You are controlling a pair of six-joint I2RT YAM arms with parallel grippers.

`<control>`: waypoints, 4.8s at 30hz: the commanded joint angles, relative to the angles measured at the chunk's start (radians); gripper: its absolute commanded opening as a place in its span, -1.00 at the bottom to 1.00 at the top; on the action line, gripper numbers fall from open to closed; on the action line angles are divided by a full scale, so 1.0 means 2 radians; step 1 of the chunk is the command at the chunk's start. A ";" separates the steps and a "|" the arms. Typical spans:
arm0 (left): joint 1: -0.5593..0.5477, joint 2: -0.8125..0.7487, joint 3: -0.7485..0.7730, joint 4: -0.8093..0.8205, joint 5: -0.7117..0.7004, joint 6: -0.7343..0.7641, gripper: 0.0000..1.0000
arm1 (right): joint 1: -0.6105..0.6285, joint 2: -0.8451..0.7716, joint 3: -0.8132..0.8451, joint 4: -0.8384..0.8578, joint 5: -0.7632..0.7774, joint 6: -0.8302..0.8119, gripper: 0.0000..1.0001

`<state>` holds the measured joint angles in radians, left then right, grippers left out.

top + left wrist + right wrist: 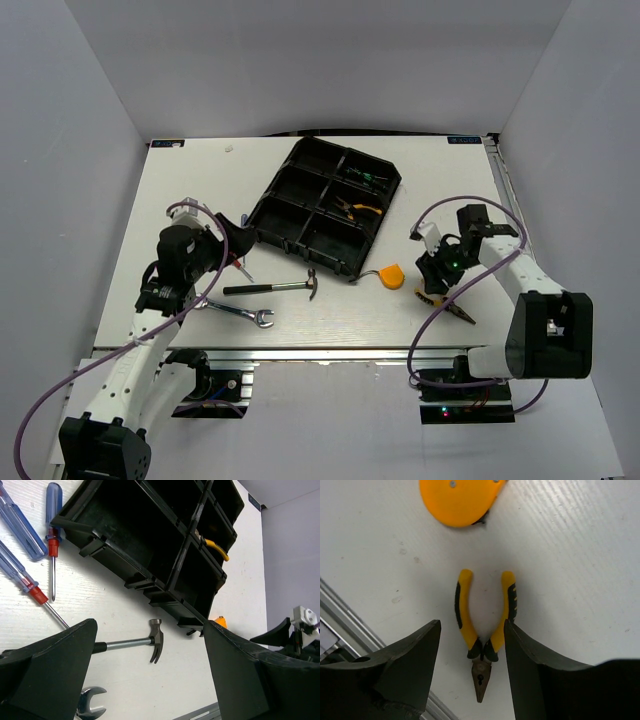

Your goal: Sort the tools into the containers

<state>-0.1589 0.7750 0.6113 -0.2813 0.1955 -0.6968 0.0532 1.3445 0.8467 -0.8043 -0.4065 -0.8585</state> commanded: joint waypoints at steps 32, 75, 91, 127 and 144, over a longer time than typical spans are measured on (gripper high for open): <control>0.002 -0.035 0.005 -0.025 -0.006 -0.005 0.96 | 0.003 0.003 0.044 0.104 -0.067 -0.035 -1.00; 0.002 0.010 0.012 -0.025 -0.030 -0.032 0.94 | 0.174 0.306 0.351 0.457 -0.031 0.238 -0.15; 0.017 0.158 0.075 -0.063 -0.086 -0.043 -0.28 | 0.141 0.164 0.319 0.219 -0.219 0.071 0.18; 0.079 0.519 0.240 -0.178 -0.174 -0.009 -0.22 | 0.005 0.006 0.084 0.233 -0.239 0.076 0.21; 0.076 0.367 0.290 -0.188 -0.087 -0.011 -1.00 | -0.013 -0.009 0.075 0.200 -0.242 0.047 0.21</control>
<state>-0.0021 1.6379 1.1229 -0.6743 -0.1371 -0.7231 0.0391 1.3571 1.0122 -0.3916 -0.8639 -0.7441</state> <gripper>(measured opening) 0.326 0.602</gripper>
